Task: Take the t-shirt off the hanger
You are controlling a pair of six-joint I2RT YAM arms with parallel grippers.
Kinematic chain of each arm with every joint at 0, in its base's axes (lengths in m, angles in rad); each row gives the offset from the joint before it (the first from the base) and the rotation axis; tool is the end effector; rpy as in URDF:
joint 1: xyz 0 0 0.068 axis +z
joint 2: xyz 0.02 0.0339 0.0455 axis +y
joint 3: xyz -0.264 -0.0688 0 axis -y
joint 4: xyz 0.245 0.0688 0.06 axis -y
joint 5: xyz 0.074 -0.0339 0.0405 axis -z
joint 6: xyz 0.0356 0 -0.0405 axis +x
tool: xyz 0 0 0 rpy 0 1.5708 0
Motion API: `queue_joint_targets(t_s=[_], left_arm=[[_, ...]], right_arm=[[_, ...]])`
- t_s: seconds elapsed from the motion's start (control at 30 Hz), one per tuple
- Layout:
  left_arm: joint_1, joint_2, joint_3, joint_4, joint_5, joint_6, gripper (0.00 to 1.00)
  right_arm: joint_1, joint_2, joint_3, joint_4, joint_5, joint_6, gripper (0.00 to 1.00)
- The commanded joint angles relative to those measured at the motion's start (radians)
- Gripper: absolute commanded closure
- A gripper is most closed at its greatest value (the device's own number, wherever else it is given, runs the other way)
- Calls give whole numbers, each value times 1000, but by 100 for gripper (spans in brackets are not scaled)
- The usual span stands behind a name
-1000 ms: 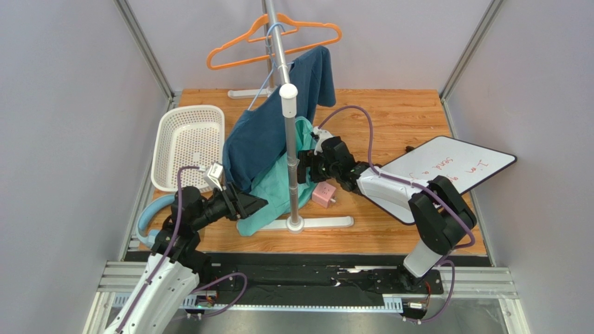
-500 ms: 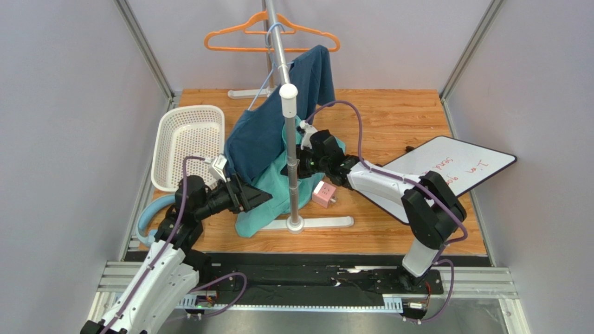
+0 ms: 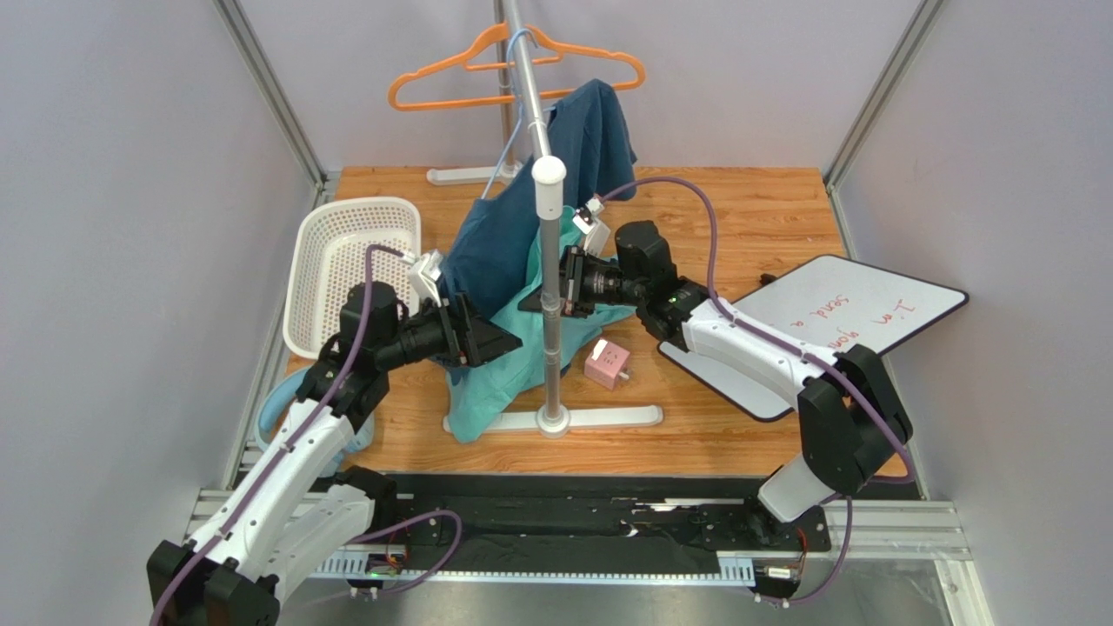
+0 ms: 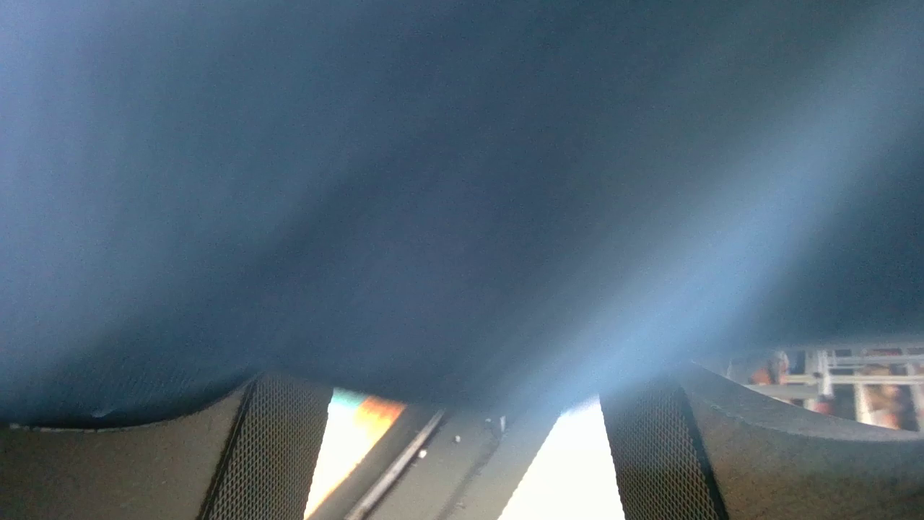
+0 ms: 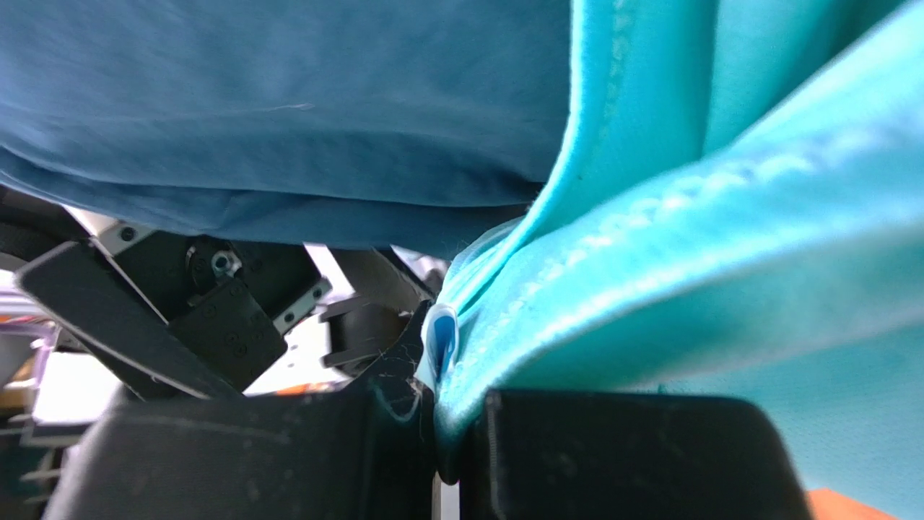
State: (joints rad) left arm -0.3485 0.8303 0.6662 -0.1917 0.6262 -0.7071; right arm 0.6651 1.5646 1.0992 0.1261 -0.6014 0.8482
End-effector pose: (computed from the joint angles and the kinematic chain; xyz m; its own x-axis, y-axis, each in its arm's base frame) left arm 0.1713 -0.0844 0.2917 -0.7641 -0.2824 -0.5800 0.3902 0.5136 -0.7642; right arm 0.2722 0.2391 0.2868 -0.8698 0.1038 -0.4824 -0.4177 0.3654 0.8319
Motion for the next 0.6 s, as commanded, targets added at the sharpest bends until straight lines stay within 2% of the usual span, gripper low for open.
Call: queue_joint_targets(t_s=[0.0, 0.27, 0.4, 0.57], left_arm=[[-14, -37, 93, -60, -16, 199, 12], [-15, -89, 26, 9, -103, 244, 14], [-15, -73, -23, 132, -82, 215, 14], [-17, -31, -13, 172, -54, 202, 14]], right_arm=[[2, -60, 54, 9, -64, 68, 100], [5, -61, 70, 56, -120, 158, 100], [14, -66, 87, 63, -130, 175, 100], [42, -78, 93, 93, -149, 212, 100]])
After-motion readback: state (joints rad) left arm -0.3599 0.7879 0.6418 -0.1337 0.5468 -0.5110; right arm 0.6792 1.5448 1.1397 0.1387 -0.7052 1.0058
